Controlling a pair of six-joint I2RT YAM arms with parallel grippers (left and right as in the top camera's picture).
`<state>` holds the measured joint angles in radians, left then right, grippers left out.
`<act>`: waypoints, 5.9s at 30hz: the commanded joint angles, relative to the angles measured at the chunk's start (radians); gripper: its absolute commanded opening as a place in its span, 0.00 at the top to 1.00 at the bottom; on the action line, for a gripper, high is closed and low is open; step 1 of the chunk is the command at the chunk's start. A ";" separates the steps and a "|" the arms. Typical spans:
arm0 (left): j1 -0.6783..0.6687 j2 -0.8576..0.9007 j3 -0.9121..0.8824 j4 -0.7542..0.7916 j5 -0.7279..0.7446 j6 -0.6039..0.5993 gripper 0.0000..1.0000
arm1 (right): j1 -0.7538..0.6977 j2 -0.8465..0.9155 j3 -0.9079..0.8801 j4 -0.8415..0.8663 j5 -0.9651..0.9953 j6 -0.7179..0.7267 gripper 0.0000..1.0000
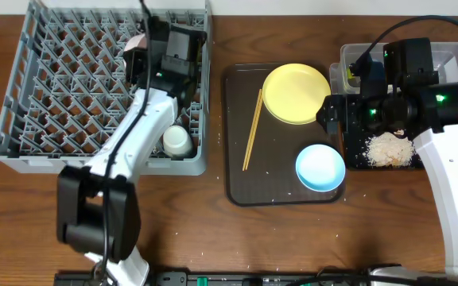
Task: Sort waste into correct bins and load items into the dishwasher
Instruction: 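Carry the white bowl with the left gripper into the dish rack, then open the left gripper and move it to the light-blue bowl, then grasp the light-blue bowl rim with the left gripper and lift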
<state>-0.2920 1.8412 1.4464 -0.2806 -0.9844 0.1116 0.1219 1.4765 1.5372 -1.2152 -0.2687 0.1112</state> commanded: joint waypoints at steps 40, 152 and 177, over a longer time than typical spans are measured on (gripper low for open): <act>-0.101 0.369 0.007 0.910 -0.101 0.607 0.58 | -0.018 0.003 0.005 -0.001 0.003 0.000 0.01; -0.552 0.161 -0.174 -0.128 1.245 -0.797 0.93 | -0.570 -0.356 0.082 -0.116 -0.050 0.052 0.01; -0.061 -0.249 -0.145 -0.119 0.013 -0.107 0.92 | -0.570 -0.356 0.082 -0.116 -0.050 0.053 0.01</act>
<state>-0.3626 1.5448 1.2911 -0.4473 -0.7551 -0.1036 -0.4419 1.1191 1.6100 -1.3285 -0.3149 0.1532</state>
